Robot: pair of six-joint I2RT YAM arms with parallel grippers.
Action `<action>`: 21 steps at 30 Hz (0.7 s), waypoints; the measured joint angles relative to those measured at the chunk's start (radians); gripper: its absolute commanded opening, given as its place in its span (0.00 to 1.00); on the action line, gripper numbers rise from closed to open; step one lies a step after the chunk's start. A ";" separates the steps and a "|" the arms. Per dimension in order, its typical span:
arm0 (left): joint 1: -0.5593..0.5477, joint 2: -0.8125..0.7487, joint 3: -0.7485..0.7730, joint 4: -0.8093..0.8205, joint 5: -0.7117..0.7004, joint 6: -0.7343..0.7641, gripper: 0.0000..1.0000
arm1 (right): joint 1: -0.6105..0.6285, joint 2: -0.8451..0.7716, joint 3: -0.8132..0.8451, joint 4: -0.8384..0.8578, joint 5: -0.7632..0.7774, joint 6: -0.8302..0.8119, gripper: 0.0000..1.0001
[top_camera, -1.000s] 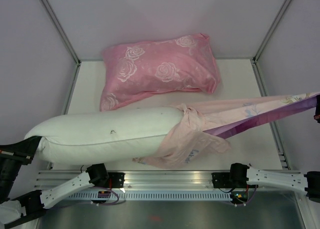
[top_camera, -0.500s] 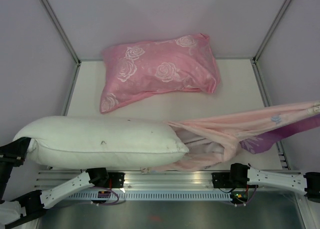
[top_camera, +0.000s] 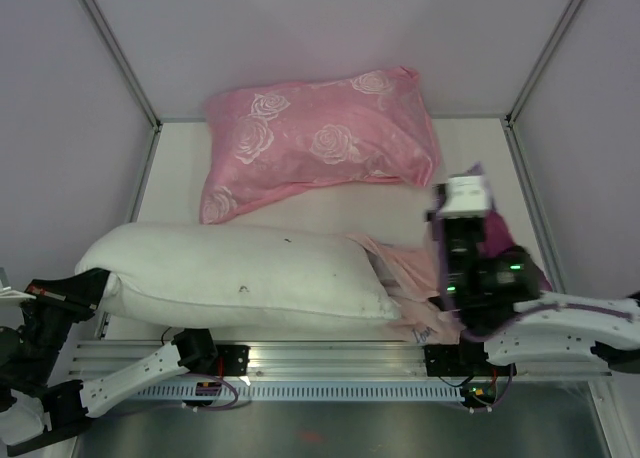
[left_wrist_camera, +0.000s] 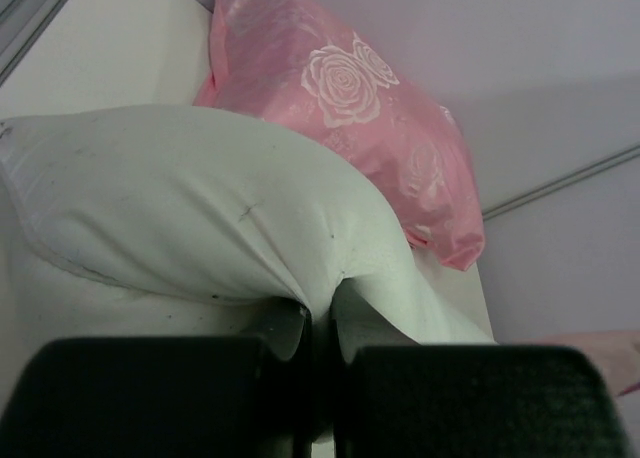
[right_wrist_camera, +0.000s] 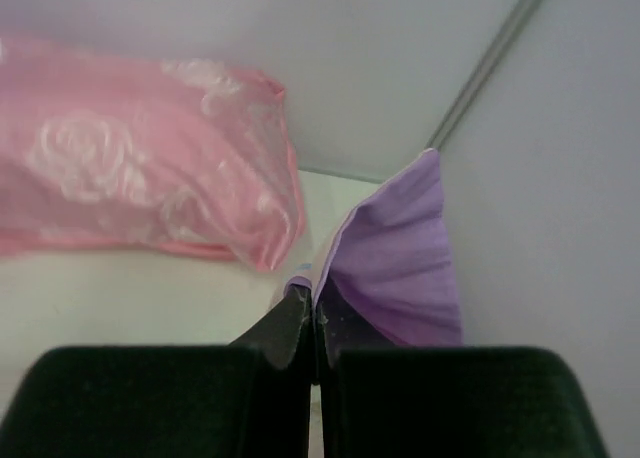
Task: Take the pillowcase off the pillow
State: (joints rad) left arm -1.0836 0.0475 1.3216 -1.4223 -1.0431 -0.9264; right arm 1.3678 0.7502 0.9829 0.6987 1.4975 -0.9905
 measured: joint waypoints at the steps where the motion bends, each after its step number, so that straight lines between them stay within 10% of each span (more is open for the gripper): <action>1: 0.000 -0.001 -0.002 0.014 0.008 0.013 0.02 | 0.026 0.105 -0.062 0.123 -0.002 -0.108 0.00; 7: 0.000 -0.011 0.013 0.052 0.048 0.056 0.02 | 0.236 0.499 -0.209 0.397 -0.007 -0.347 0.00; 14: 0.001 -0.012 -0.007 0.057 0.057 0.054 0.02 | 0.209 0.722 -0.187 0.552 -0.003 -0.382 0.00; 21: 0.002 -0.027 -0.100 0.080 0.079 0.039 0.02 | 0.188 0.578 -0.278 0.566 -0.002 -0.095 0.13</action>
State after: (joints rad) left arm -1.0821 0.0204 1.2221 -1.3426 -0.9638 -0.8871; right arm 1.5555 1.3285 0.7044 1.2648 1.4956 -1.0859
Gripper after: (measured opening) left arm 0.054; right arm 0.073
